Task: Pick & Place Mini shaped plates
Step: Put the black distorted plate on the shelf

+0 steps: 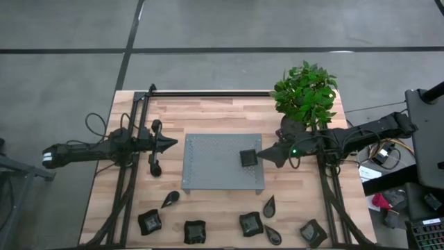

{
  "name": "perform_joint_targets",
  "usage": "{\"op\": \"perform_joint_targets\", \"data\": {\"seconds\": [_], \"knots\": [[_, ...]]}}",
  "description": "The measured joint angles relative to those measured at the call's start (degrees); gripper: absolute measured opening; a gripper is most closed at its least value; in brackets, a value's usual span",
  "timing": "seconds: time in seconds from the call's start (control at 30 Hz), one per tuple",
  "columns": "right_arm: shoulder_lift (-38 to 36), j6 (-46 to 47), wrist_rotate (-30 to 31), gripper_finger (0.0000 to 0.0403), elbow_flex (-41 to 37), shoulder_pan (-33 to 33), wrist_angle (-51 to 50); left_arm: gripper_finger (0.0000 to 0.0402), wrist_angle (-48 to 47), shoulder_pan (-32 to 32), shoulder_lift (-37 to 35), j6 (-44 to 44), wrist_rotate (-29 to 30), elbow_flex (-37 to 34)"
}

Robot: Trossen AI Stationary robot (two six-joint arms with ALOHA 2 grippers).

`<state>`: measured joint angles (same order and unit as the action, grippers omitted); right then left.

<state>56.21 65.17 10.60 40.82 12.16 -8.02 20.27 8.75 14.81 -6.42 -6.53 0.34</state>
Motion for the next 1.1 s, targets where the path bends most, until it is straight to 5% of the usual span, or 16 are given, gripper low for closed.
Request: {"op": "perform_joint_targets", "data": {"seconds": [0.57, 0.93, 1.1], "knots": [[0.1, 0.4, -0.6, 0.0105, 0.0, 13.0, -1.4, 0.0000, 0.0, 0.0, 0.0, 0.0, 0.0, 0.0], [2.3, 22.9, -0.6, 0.0105, 0.0, 26.8, -18.9, 0.0000, 0.0, 0.0, 0.0, 0.0, 0.0, 0.0], [5.1, 30.3, -3.2, 0.0105, 0.0, 32.6, -18.6, 0.0000, 0.0, 0.0, 0.0, 0.0, 0.0, 0.0]]}}
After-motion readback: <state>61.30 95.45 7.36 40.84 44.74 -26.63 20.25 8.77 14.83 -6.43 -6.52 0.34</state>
